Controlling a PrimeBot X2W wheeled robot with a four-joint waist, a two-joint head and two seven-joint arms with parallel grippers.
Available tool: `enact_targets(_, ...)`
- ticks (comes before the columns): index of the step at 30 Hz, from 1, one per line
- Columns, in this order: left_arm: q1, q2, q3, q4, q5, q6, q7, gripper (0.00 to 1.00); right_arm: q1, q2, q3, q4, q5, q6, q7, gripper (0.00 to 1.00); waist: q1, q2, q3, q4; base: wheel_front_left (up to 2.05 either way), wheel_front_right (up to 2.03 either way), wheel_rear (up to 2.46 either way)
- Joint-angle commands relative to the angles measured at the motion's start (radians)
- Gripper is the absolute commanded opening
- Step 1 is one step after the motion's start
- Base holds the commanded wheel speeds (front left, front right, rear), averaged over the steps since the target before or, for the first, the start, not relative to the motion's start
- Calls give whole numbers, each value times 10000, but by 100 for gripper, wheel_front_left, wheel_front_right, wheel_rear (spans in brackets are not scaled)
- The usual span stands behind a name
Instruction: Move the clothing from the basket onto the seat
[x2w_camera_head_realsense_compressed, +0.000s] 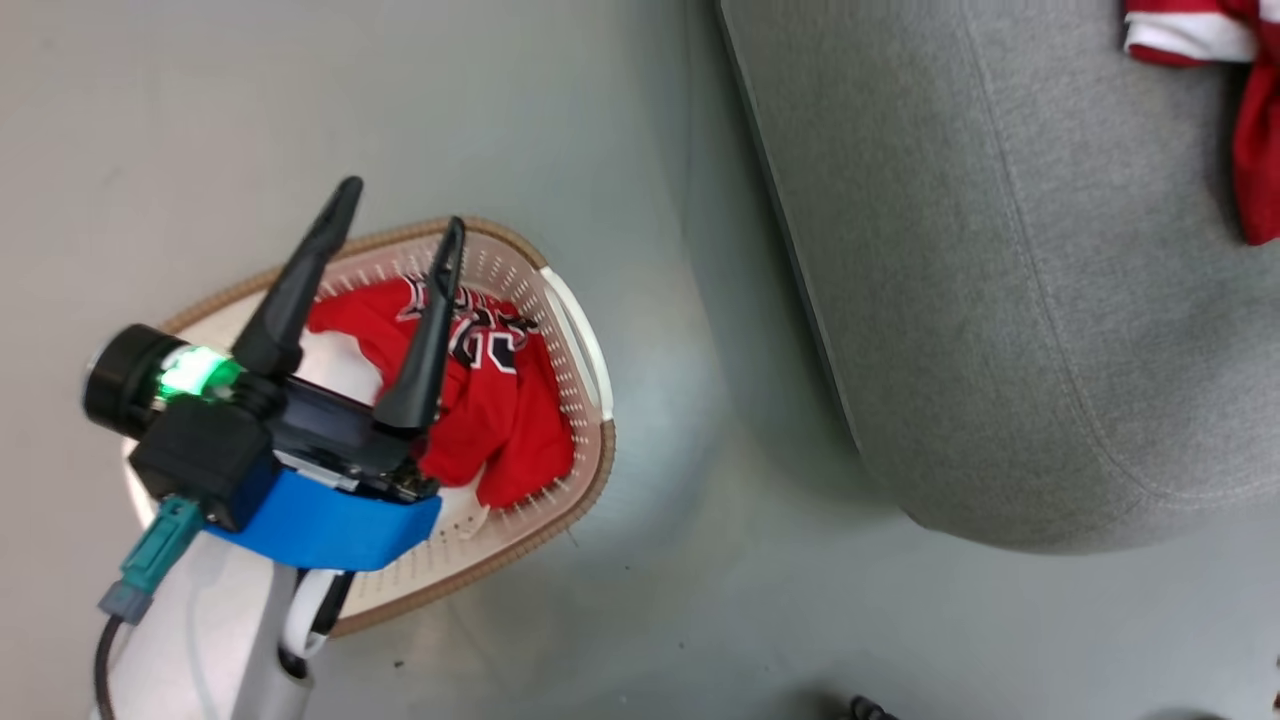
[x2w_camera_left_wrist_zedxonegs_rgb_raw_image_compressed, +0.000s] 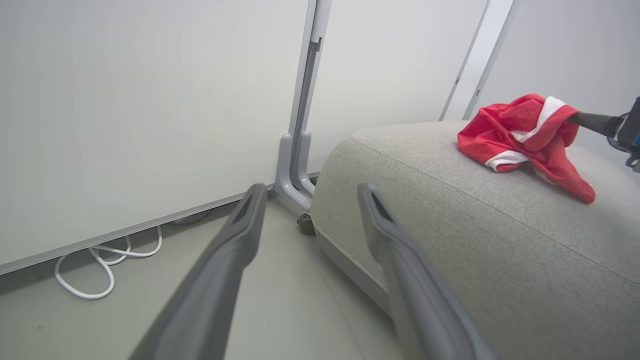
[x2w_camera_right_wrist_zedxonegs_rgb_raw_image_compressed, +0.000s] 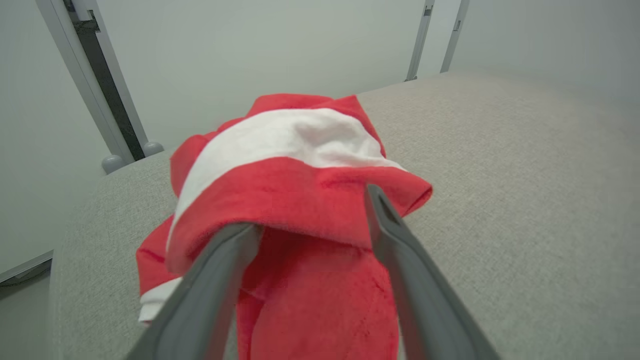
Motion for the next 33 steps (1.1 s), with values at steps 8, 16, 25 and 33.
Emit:
enact_targets(8, 485, -809, 54, 910, -356, -25, -30, 100, 2057, 153, 1070, -1141, -197, 1, -31, 100, 0, 0, -2099, 724, 0, 0, 0)
enact_targets(16, 1289, -1485, 662, 1783, -496, -25, -30, 100, 4118, 589, 2222, -2626, -145, 1, 13, 100, 0, 0, -3789, 1232, 0, 0, 0)
enact_targets(25, 2029, -2013, 1292, 2630, -484, -25, -30, 100, 6255, 1006, 2748, -4396, -334, 1, 457, 100, 0, 0, -5120, 2134, 0, 0, 0)
enact_targets(33, 2367, -2070, 1685, 3378, -457, -25, -29, 100, 7529, 1474, 3264, -5713, -373, 1, 949, 100, 0, 0, -5920, 2827, 0, 0, 0)
